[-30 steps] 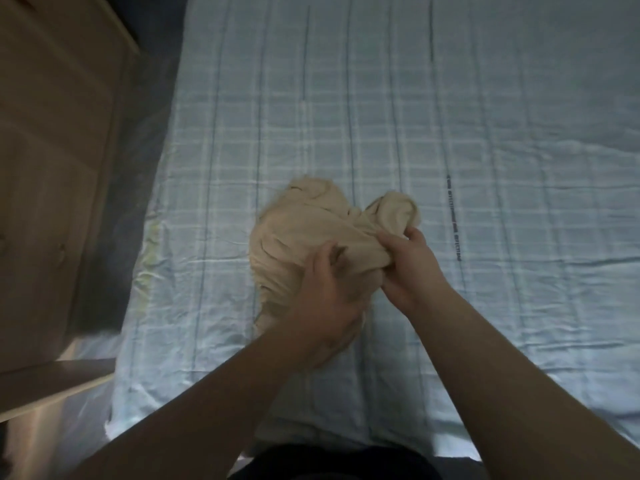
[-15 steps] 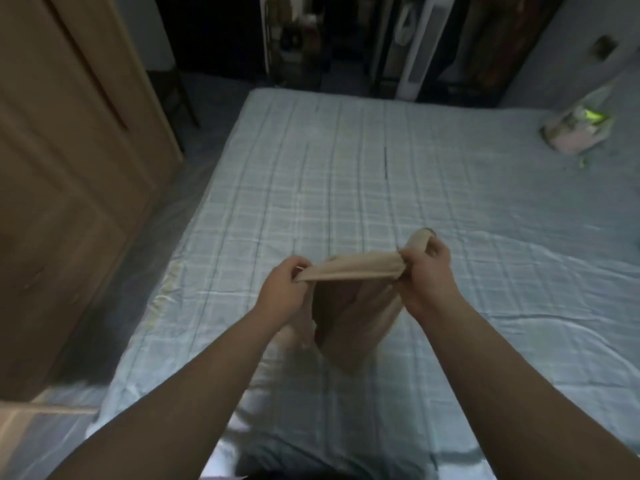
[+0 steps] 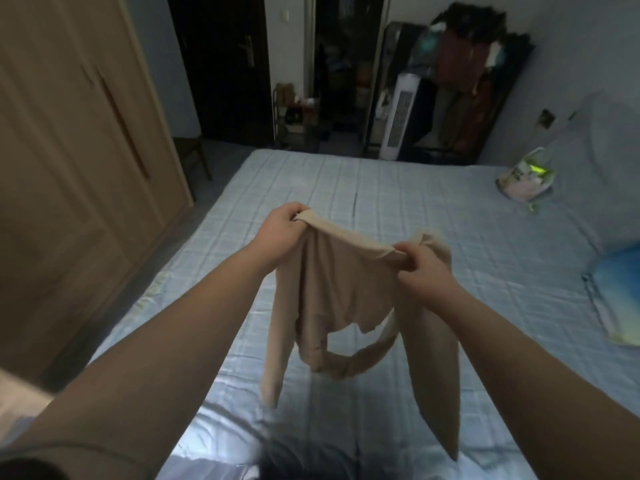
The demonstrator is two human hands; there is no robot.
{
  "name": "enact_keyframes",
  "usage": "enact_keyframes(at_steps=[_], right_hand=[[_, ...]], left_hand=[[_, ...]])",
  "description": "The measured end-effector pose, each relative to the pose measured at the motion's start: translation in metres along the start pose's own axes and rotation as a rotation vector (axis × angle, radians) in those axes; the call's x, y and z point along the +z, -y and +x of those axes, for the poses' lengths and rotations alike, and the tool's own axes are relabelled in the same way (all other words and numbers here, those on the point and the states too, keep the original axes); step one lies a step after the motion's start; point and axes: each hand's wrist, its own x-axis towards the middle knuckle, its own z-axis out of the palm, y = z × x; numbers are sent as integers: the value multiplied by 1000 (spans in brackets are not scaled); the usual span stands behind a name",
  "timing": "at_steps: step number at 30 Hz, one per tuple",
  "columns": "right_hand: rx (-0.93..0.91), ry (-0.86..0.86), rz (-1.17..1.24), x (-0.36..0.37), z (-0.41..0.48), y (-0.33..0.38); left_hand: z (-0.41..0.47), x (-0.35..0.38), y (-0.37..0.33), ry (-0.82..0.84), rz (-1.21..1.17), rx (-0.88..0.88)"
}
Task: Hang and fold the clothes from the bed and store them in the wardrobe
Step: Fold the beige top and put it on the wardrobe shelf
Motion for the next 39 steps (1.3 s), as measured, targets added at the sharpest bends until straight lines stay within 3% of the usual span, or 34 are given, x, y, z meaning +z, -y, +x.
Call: enact_keyframes(at_steps=[5,9,16,18,20,22,24,28,32,34,36,39], right_hand=[[-155,-164,-239,-33,-8,-10],[-177,-233,-194,-55,-18,-1],[-225,-245,-37,-77,-23,21],[-252,-217,33,-74,-20,35],[-295,-168,77,-68,-18,49],[-356,-155,53,-62,-18,56],[-399,-151,40,-59,-19,56],[-344,-92,181,-57,-21,44],[-326,-78,362,-69,-28,37],[-325,-56,435,-78,-30,33],[-328,-29,524,-86,-30,28],[-323,41,742,-98,-33,21]], left_hand=[[-10,-1,-52,87,111,95],[-15,-4,-75,142,168,91],[-28,-7,-86,284,730,31],[-39,5,-95,449,647,32],[-46,21,-104,583,337,7],[-47,35,-112,538,19,-41],[-45,45,-116,463,-131,-157],[-41,51,-102,557,-128,-326],[-40,56,-91,620,31,-316],[-38,60,-89,638,232,-258],[-32,69,-85,581,403,-208],[-27,82,-82,358,352,-215]])
